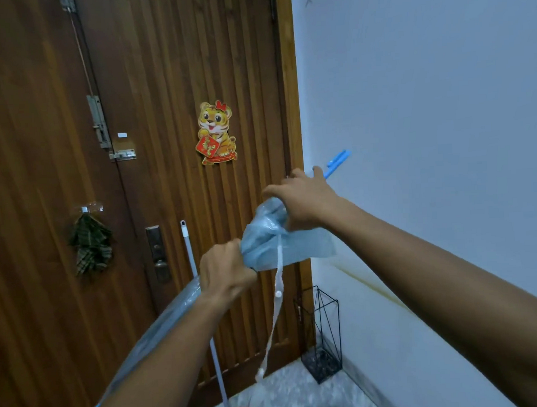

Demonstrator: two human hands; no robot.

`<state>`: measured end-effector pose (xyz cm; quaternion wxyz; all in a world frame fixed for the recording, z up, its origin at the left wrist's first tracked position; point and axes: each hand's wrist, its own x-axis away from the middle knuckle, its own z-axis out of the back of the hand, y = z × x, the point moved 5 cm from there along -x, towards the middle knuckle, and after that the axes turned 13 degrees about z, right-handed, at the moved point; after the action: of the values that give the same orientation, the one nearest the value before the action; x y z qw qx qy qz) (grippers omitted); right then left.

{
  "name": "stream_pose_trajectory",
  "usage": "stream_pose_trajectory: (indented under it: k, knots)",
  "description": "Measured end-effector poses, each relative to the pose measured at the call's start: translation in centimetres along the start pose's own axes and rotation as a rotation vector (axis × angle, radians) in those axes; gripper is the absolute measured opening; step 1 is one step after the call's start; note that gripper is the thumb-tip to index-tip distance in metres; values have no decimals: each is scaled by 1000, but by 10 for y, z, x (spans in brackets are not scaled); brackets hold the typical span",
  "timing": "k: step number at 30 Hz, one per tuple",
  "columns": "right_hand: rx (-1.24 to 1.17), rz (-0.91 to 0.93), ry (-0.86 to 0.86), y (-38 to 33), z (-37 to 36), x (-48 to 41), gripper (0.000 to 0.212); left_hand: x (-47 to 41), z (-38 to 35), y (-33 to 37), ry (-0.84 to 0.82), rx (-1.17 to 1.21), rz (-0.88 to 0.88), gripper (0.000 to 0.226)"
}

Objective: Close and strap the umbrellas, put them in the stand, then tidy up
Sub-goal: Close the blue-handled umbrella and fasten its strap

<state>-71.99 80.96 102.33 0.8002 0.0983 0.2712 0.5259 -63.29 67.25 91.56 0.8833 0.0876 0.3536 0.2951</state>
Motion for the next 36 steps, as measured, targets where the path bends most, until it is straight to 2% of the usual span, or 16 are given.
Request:
stream_pose_trajectory:
  k: [2,4,5,6,7,10,11,13,15,17,20,25,30,33,36]
  knots:
    - [-40,-85,312,-1,3,7,61,-4,-3,-4,-58,57,119,13]
    - [-177,-203,627,-4,1,20,49,-6,-5,-8,-118,145,248,16]
    - [-246,-266,740,-8,-2,26,40,-7,-6,-9,-130,186,303,19]
    - [-328,-318,762,-12,-6,29,32,-8,-7,-10,-131,222,348,24]
    - [-432,-358,693,-16,-13,27,31,-8,-9,-11,-127,254,390,28]
    - [-745,-384,378,-29,-40,14,54,-10,-10,-10,-103,286,462,39]
    - [-826,-356,348,-33,-45,11,55,-12,-9,-8,-105,291,465,42]
    - [-1013,-293,369,-34,-50,4,41,-15,-8,-7,-128,334,463,46]
    - [-1369,-319,396,-30,-55,1,26,-18,-6,-11,-171,396,481,48]
    - [-1640,-384,410,-26,-55,5,24,-21,-5,-21,-223,432,516,47]
    - [-1665,-429,408,-17,-55,13,22,-22,-1,-36,-276,452,568,47]
    - [-1595,-431,400,-21,-67,17,15,-22,-3,-50,-333,608,633,29]
    - [-1431,-368,493,-23,-71,16,7,-15,-5,-35,-468,814,558,26]
    - [-1552,-401,471,-21,-70,19,12,-10,-4,-29,-551,878,520,28]
    - [-1623,-378,356,-21,-74,24,19,-9,-4,-30,-562,974,531,34]
